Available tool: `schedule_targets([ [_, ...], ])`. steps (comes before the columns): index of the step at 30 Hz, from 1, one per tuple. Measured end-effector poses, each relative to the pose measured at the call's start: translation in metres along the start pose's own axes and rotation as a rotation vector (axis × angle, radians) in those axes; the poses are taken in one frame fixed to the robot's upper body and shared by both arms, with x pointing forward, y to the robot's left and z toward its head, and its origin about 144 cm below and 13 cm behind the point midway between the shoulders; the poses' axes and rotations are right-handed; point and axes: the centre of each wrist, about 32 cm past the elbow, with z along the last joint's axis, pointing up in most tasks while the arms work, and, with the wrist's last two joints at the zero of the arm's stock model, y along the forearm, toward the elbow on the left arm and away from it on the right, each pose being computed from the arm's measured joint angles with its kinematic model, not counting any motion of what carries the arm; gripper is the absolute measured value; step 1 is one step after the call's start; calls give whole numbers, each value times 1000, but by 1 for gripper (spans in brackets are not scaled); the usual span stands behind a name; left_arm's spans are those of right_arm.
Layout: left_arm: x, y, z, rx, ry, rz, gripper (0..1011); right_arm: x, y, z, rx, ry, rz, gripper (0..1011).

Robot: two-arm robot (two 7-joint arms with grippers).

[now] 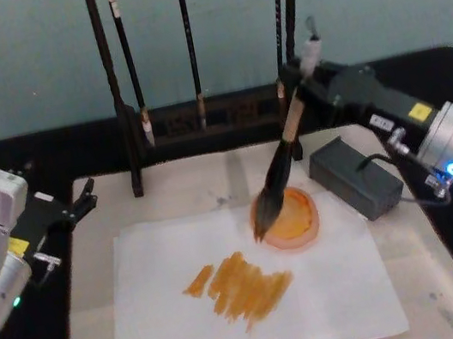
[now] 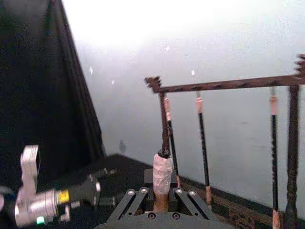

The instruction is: Pick up the brush from the inkstone, write on the paper, then place the brush back to its original position.

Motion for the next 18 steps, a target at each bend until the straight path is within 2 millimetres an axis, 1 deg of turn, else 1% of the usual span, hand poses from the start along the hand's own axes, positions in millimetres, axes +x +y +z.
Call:
schedule_targets([
  [4,0,0,0,0,0,0,1010,10,-1,-5,39,93,-25,162],
  [9,0,0,0,0,0,0,1010,24,-6,-18,82,253,-68,162],
  [10,0,0,0,0,0,0,1010,24,-6,-18,82,253,-68,162],
  [13,0,0,0,0,0,0,1009,32,-11,-28,107,354,-93,161],
  [18,0,0,0,0,0,0,1010,43,-16,-38,128,461,-120,162],
])
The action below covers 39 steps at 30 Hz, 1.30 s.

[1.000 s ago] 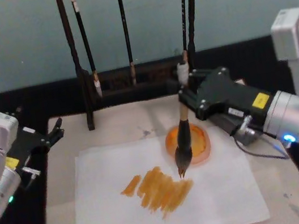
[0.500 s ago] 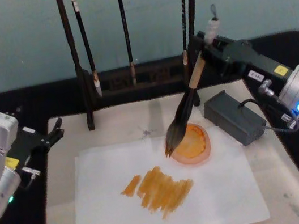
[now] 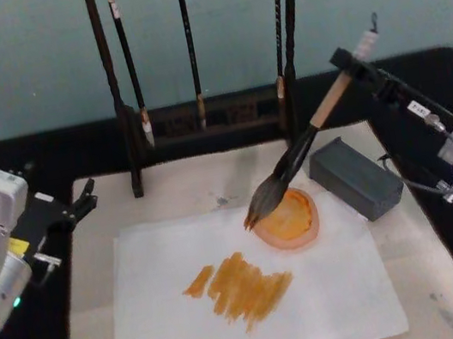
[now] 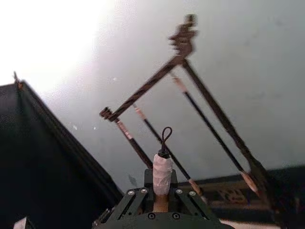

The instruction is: Pick up the brush from the inkstone, write on the paper, then place the brush back to its original position.

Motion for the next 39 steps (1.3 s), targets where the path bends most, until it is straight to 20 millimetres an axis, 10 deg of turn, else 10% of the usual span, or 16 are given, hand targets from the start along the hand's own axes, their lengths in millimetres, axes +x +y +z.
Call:
schedule_targets([
  [39,0,0,0,0,0,0,1010,74,-12,-25,16,269,-259,162],
])
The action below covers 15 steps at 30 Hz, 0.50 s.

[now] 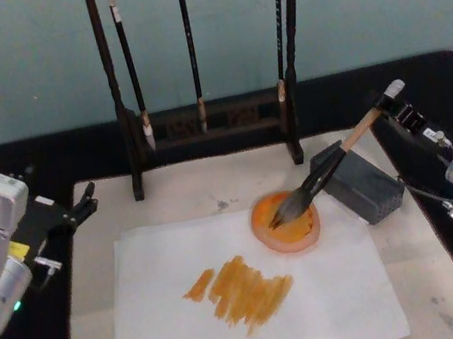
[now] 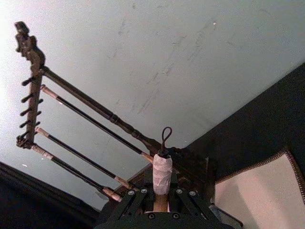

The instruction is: Pick up the brush from the inkstone, write on the paper, then place the brush back to its original position.

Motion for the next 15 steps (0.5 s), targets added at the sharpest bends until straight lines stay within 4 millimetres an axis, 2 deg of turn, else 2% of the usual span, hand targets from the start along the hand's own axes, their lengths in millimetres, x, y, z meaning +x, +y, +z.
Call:
schedule_targets([
  [15,0,0,0,0,0,0,1010,13,10,-11,5,79,-24,161],
])
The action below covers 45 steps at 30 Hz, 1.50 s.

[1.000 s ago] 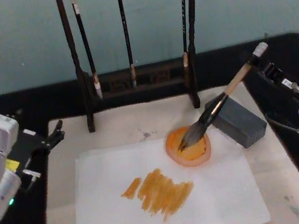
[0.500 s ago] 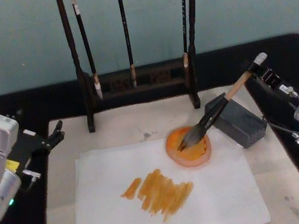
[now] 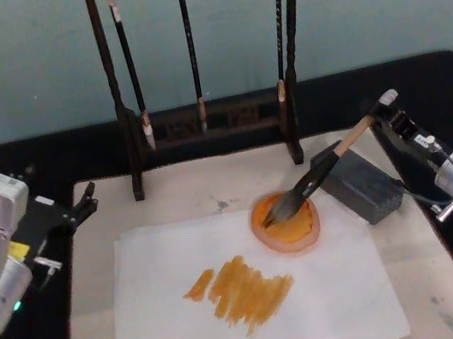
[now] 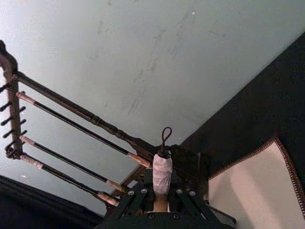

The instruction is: Pick up the brush from the inkstone, write on the paper, then place the brush back to its original position.

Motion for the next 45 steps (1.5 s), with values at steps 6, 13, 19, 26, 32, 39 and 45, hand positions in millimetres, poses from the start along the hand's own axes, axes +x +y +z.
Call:
schedule_targets([
  [6,0,0,0,0,0,0,1010,3,4,-1,-14,5,-1,162],
  [13,0,0,0,0,0,0,1010,3,6,-2,-28,2,-4,162],
  [19,0,0,0,0,0,0,1010,5,7,-3,-28,9,-14,162],
  [26,0,0,0,0,0,0,1010,6,7,-4,-29,16,-17,162],
  [32,0,0,0,0,0,0,1010,7,7,-4,-29,18,-18,162],
  [39,0,0,0,0,0,0,1010,7,7,-4,-28,18,-17,162],
  [45,0,0,0,0,0,0,1009,6,7,-4,-27,19,-17,226],
])
